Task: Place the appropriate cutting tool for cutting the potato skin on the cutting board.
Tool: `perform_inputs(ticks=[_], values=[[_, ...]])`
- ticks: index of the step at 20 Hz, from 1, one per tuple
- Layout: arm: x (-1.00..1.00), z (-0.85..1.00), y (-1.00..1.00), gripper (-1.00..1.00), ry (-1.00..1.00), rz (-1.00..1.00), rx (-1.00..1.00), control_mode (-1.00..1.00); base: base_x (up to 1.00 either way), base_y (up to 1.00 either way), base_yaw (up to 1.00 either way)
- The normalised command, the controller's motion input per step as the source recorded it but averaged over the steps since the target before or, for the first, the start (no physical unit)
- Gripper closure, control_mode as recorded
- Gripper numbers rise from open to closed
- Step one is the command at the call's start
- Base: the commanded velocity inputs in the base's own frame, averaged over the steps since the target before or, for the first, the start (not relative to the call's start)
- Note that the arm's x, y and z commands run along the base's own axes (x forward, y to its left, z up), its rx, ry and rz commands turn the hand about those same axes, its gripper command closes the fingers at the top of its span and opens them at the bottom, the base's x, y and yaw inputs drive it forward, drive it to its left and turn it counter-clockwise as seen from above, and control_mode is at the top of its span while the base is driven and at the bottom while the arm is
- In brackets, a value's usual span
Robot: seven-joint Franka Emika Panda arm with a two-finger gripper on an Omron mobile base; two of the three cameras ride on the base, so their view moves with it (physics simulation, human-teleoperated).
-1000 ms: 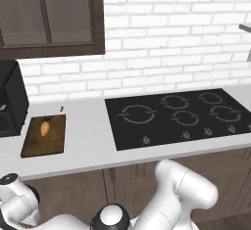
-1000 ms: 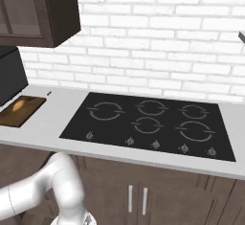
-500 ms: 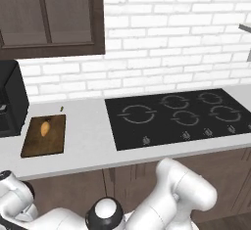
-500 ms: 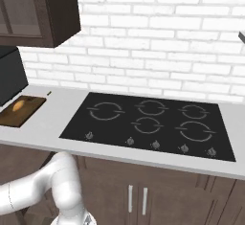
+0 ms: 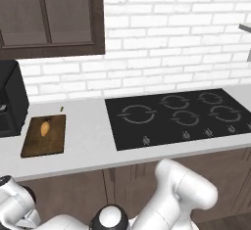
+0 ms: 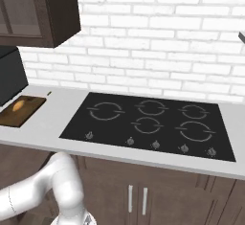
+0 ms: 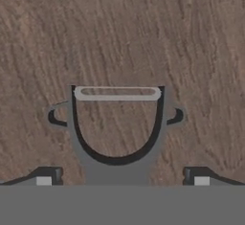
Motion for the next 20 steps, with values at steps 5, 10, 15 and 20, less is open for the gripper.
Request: perform_inputs(ticks=[5,10,15,20], values=[[-0.12,-0.72,0.0,1.0,-0.07,0.0,0.0,-1.0,0.0,0.0,0.0],[0.0,-0.46,0.06,1.0,0.0,0.0,0.0,-1.0,0.0,0.0,0.0],[-0.11,0.23,0.02,1.0,-0.03,-0.04,0.04,-1.0,0.0,0.0,0.0],[-0.49,0.99,-0.41,1.0,-0.23,-0.09,0.08,-1.0,0.0,0.0,0.0]])
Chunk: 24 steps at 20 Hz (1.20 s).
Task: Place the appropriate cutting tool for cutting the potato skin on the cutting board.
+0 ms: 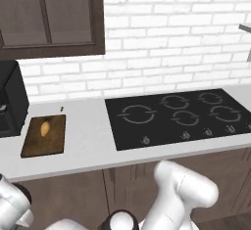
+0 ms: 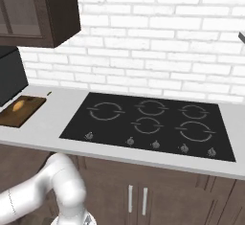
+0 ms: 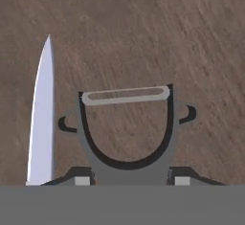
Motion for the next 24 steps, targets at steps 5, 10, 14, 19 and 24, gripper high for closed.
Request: perform_inputs(ticks=[5,10,14,19,24], values=[[-0.61,0.98,-0.56,1.0,-0.14,-0.15,0.09,-1.0,0.0,0.0,0.0],[-0.59,0.97,-0.55,1.0,-0.02,-0.17,0.12,-1.0,0.0,0.0,0.0],[-0.42,1.0,-0.47,1.0,0.0,-0.22,0.1,-1.0,0.0,0.0,0.0],[-0.11,1.0,-0.49,1.0,0.0,-0.26,0.06,-1.0,0.0,0.0,0.0],[0.01,1.0,-0.48,1.0,0.0,-0.23,0.02,-1.0,0.0,0.0,0.0]])
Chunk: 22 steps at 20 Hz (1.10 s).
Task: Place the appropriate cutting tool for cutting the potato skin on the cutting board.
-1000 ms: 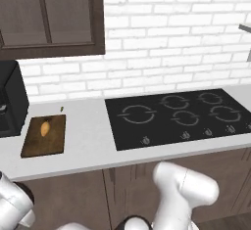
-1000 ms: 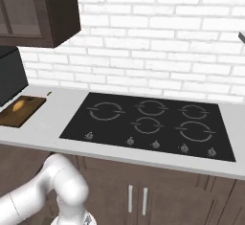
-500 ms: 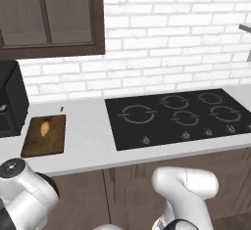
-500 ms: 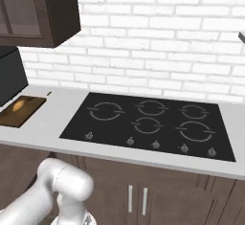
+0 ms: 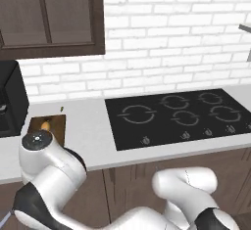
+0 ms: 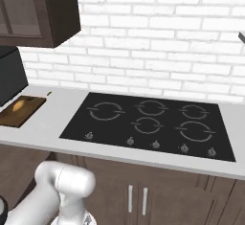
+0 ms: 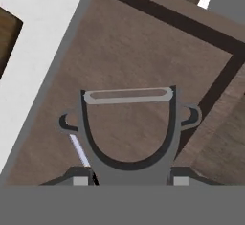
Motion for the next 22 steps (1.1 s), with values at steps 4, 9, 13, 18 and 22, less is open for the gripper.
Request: perform_inputs(ticks=[4,9,13,18,22], values=[[0.28,1.0,-0.49,1.0,0.0,-0.22,0.01,-1.0,0.0,0.0,0.0],[0.69,0.44,-0.12,1.0,0.05,-0.19,0.0,-1.0,0.0,0.0,0.0],[0.96,0.06,0.05,1.0,0.05,-0.11,0.0,-1.0,0.0,0.0,0.0],[1.0,-0.03,0.17,1.0,0.12,-0.03,0.0,-1.0,0.0,0.0,0.0],[0.98,-0.25,0.42,1.0,0.21,0.0,0.0,-1.0,0.0,0.0,0.0]])
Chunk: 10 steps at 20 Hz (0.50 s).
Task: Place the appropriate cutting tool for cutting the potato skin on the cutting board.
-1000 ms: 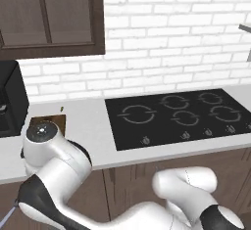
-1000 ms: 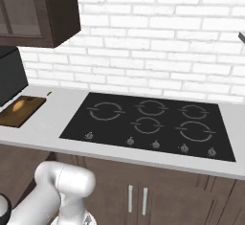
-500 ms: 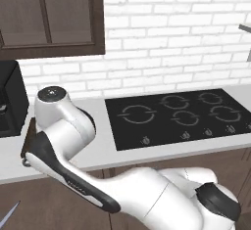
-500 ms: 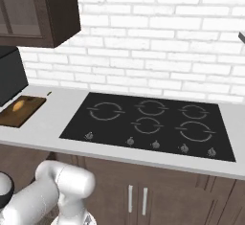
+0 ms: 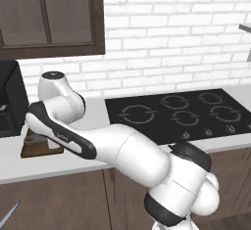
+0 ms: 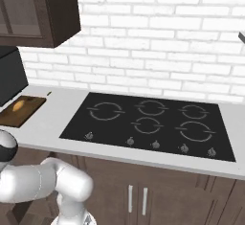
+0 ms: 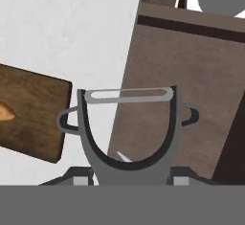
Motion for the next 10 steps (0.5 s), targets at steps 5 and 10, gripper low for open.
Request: perform_inputs(ticks=[5,10], values=[[0.92,-0.43,0.47,1.0,0.25,0.0,-0.06,-1.0,0.0,0.0,0.0],[0.72,-0.41,0.31,1.0,0.14,0.0,-0.08,-1.0,0.0,0.0,0.0]])
